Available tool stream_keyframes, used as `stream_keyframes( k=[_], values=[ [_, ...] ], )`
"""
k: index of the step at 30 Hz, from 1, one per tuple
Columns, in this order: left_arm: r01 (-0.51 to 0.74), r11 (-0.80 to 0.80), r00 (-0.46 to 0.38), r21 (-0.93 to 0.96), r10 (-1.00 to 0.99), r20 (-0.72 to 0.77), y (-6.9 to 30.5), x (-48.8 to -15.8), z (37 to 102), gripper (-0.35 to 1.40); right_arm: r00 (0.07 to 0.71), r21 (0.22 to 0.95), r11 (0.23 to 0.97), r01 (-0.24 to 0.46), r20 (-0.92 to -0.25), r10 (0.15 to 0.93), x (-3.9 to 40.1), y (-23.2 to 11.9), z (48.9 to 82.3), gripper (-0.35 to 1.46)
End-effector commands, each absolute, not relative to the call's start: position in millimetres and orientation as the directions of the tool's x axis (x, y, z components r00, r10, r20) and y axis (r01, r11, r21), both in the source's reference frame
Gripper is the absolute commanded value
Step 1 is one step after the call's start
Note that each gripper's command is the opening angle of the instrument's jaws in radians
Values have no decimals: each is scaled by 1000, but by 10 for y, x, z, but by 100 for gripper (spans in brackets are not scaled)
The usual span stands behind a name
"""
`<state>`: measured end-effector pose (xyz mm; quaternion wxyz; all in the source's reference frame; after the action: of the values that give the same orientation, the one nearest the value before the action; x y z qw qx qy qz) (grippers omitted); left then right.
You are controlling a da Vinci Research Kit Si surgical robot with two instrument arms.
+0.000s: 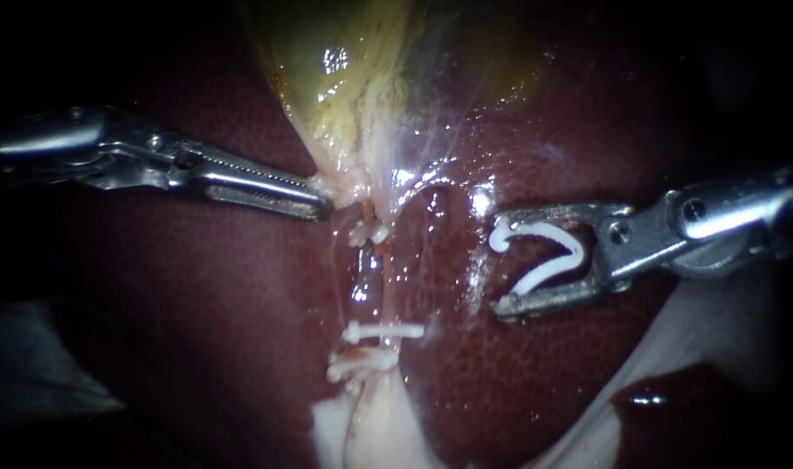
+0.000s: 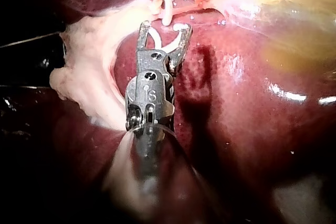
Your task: Clipping second clip right tube
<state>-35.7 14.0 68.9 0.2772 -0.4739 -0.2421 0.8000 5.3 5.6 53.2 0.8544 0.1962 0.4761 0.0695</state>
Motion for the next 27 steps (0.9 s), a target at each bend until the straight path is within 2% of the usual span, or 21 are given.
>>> stream_keyframes(
  k=[1,13,27],
  values=[
    [-213,-728,-400,-652,673,-622,142,-355,685,-35,537,401,914,70,-787,304,53,56,532,50],
    [-189,-727,-344,-660,679,-648,169,-315,611,-35,537,399,914,68,-787,304,53,55,530,50],
    [-205,-732,-333,-649,676,-657,172,-296,595,-35,537,399,914,68,-787,304,54,53,528,50]
  ],
)
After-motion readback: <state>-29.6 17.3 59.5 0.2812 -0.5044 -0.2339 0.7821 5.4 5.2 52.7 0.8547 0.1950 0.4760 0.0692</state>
